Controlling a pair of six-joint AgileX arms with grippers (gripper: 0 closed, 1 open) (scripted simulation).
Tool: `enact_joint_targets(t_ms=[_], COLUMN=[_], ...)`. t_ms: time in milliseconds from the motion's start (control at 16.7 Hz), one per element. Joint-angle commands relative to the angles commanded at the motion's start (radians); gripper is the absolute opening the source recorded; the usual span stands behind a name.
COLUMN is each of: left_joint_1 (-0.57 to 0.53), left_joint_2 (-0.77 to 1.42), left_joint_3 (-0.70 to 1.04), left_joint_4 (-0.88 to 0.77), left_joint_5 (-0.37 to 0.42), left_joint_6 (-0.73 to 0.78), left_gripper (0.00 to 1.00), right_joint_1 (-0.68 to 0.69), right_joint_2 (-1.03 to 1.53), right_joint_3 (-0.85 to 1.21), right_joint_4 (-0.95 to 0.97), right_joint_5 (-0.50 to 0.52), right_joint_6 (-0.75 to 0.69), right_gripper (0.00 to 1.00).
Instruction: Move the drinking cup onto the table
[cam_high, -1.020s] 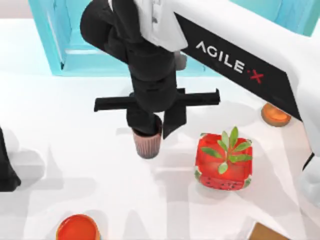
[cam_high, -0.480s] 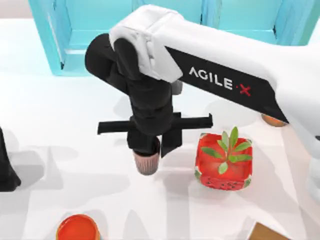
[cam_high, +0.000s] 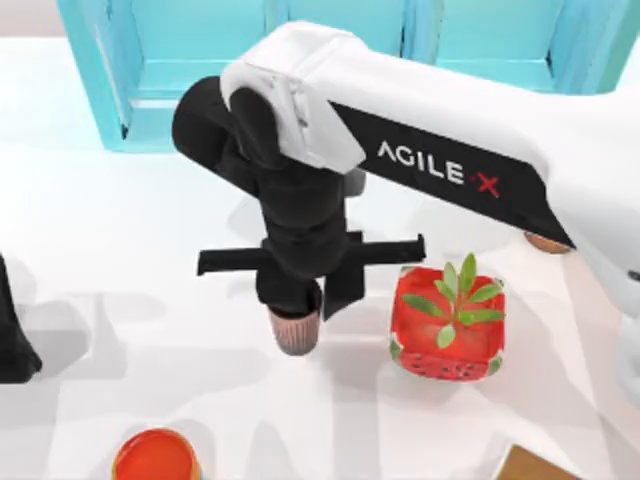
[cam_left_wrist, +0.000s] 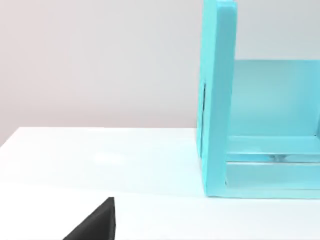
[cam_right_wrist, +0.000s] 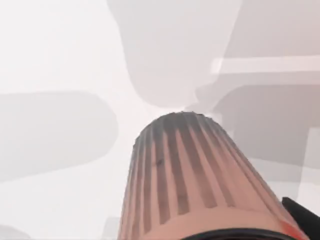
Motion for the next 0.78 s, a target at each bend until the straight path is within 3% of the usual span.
enact_joint_targets(t_ms=[660, 780], left_joint_1=[0.000, 0.000], left_joint_2=[0.000, 0.000], left_joint_3=[0.000, 0.000], left_joint_4=[0.000, 0.000], left_joint_5=[0.000, 0.000], left_joint_6=[0.000, 0.000], left_gripper=[1.00, 1.00], right_joint_1=[0.000, 0.000], right_joint_2=[0.000, 0.000], right_joint_3=[0.000, 0.000], right_joint_4=[0.000, 0.000], right_joint_5=[0.000, 0.000], right_joint_6=[0.000, 0.000], right_gripper=[0.98, 1.00])
